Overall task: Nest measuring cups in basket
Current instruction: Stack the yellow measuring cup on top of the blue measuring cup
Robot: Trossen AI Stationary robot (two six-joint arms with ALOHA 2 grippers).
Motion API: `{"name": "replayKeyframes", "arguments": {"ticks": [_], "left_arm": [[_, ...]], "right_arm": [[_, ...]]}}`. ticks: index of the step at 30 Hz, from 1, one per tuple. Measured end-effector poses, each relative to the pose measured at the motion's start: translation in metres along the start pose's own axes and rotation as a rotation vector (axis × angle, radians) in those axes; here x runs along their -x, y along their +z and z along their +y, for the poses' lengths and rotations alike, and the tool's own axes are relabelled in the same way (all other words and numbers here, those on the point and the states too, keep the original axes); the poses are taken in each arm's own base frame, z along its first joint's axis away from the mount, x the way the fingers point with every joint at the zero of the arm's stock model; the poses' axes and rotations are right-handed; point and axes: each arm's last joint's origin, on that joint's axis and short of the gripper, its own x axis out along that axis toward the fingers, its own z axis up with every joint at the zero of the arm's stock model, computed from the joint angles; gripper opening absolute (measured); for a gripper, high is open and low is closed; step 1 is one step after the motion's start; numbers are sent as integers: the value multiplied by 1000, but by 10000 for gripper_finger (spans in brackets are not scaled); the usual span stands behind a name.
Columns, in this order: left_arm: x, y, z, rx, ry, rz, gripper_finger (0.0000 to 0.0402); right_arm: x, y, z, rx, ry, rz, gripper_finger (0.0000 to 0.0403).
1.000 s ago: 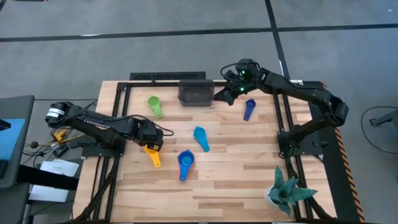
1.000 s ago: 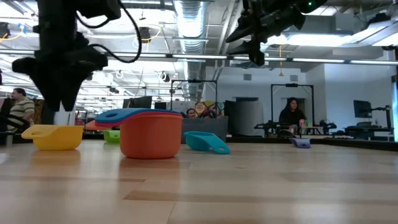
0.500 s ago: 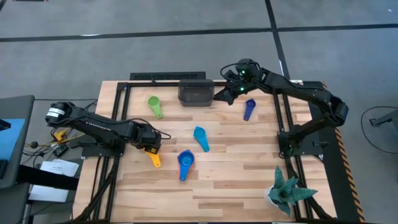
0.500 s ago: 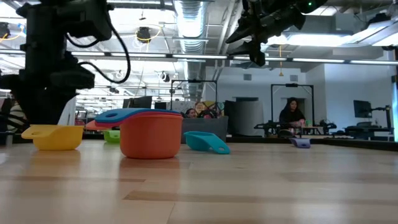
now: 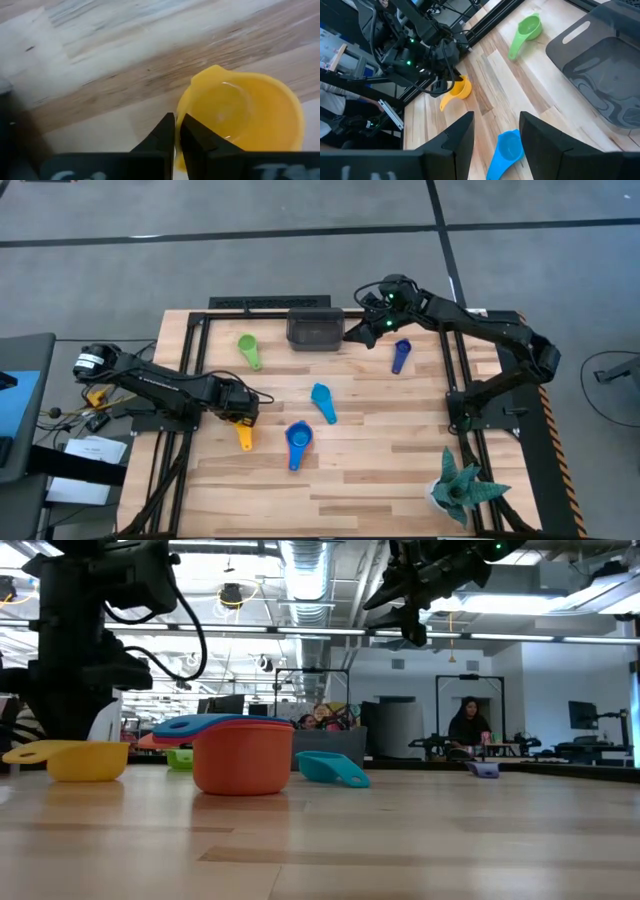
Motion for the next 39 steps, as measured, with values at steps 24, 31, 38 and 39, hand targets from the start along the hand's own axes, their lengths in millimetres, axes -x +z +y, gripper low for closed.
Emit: {"name": "replayKeyframes", "arguments": {"ticks": [24, 31, 38, 39], "left_arm": [[92, 4, -114, 54, -240, -172, 1], [85, 6, -152, -31, -225, -162, 0], [83, 4, -160, -89, -228, -158, 0], [81, 4, -160, -105, -226, -167, 0]], "right_arm": [[63, -6, 23, 134, -71, -65, 179], [62, -11, 31, 159, -48, -40, 179], [59, -16, 35, 177, -39, -2, 179], [59, -16, 35, 177, -39, 1, 179]]}}
